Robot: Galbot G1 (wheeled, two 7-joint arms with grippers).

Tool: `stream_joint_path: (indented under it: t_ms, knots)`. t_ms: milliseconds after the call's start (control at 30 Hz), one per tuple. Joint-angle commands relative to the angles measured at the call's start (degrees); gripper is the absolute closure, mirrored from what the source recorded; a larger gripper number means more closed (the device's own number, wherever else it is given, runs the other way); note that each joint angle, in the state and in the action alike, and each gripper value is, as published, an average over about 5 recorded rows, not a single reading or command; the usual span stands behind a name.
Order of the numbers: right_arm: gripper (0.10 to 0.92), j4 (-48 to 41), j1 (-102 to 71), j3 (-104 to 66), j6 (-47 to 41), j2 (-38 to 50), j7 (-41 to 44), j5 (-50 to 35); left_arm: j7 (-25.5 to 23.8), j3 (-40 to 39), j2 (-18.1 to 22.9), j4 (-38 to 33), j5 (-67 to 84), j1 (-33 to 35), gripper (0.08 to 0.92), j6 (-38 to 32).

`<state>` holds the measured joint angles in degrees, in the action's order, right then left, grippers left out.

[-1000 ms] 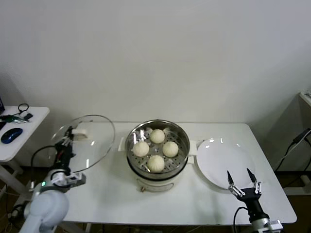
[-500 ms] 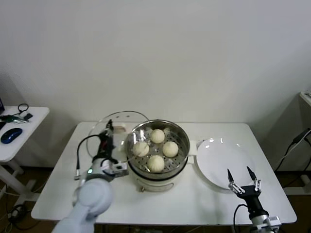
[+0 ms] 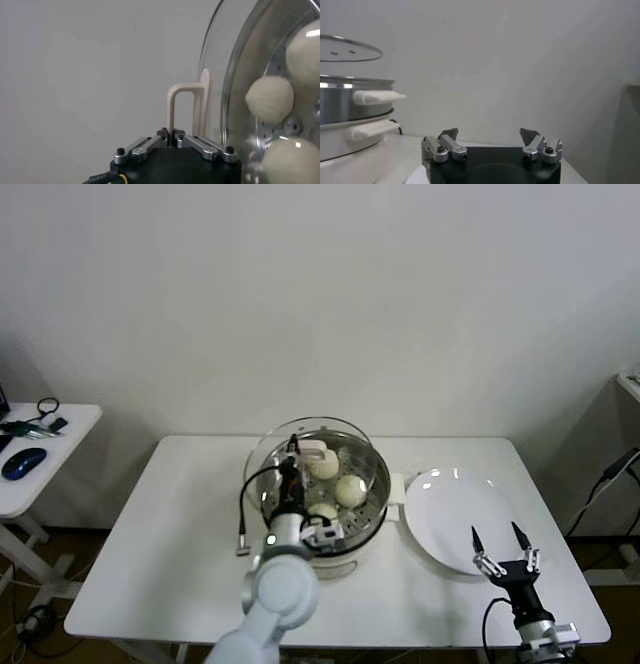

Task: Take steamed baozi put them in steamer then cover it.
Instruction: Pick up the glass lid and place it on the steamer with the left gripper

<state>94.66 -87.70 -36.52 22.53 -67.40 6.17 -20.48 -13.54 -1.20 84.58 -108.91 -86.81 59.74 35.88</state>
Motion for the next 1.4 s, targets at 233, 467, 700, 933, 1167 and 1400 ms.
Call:
stream_joint_path:
  t_ms: [233,467,700,933,1167,1400]
  knots:
    - [0.203,-0.75,0.39,0.18,1.22,-0.08,-0.09,-0.83,1.49,-2.50,9.78,6.94,-11.13,1.84,0.856,-0.70]
    - [0.203,-1.03,1.04,0.58,1.30,-0.39,-0.12,-0.66,1.93,-1.11,8.94,7.36,-12.32,3.05,0.856,-1.14]
    - [0.203,-1.14,1.33,0.59,1.30,-0.71,-0.14,-0.48,1.86,0.11,7.69,8.38,-12.39,3.06,0.856,-1.05]
    - [0.203,-1.46,1.32,0.59,1.59,-0.59,-0.14,-0.52,2.23,0.26,7.72,8.72,-11.81,2.72,0.856,-1.12]
    - [0.203,-1.12,1.23,0.57,1.61,-0.77,-0.01,-0.45,1.96,0.07,7.08,8.52,-10.35,2.55,0.856,-1.08]
    - [0.203,-0.93,0.95,0.47,1.52,-0.43,0.35,-0.47,0.71,-0.83,4.81,5.04,-6.22,2.78,0.738,-0.29]
